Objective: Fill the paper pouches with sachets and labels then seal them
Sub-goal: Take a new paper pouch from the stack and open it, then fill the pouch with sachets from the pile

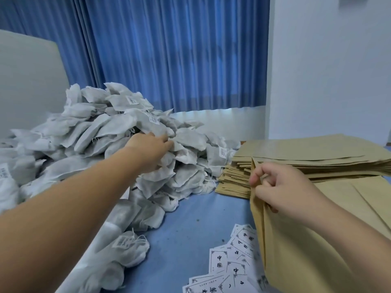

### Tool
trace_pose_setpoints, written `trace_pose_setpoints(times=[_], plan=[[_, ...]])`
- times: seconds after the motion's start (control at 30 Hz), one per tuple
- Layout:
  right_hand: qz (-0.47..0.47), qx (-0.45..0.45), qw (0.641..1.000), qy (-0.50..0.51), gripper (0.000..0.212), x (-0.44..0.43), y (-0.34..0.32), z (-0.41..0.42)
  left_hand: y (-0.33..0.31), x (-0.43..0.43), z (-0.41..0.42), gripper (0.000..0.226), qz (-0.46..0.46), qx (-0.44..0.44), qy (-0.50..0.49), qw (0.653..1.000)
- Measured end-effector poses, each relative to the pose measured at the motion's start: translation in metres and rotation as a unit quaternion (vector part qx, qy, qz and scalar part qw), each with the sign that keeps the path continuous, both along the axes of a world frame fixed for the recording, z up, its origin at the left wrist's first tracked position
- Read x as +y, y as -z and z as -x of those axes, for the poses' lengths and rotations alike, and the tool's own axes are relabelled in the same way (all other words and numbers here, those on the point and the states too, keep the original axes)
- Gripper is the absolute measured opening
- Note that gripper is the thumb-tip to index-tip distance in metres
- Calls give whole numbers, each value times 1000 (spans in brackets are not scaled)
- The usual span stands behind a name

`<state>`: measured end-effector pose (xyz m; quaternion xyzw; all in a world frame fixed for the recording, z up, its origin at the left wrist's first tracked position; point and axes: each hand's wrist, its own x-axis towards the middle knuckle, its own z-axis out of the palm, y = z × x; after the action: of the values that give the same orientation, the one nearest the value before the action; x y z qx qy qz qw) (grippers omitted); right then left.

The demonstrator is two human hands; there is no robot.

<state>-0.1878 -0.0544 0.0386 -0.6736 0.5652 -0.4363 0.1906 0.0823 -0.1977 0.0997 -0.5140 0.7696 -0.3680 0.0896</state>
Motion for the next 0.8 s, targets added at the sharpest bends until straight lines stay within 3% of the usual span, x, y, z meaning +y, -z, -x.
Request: trace_pose_setpoints(times=[0.13,0.3,0.43,0.5,0.57,0.67,0.73,0.8], plan=[[6,5,1000,-7,25,0,-1,1,6,-9,9,63,50,-4,27,998],[5,3,1000,-16,26,1,-2,1,7,-11,21,41,73,-77,12,994],[3,16,1000,-17,25,1,-4,3,-1,-3,27,32,133,-79,76,985],[-6,20,1000,-22,24,2,-5,3,-5,11,33,34,155,6,138,978],[-18,27,999,-24,23,2,-6,4,-4,29,39,35,137,150,212,956],[-34,26,999,-21,22,2,-6,6,8,63,49,19,39,414,290,862],[-38,25,999,-16,22,2,-6,6,23,84,56,15,30,504,307,807],[-44,36,998,-15,22,3,-6,6,36,95,64,17,12,553,305,776]])
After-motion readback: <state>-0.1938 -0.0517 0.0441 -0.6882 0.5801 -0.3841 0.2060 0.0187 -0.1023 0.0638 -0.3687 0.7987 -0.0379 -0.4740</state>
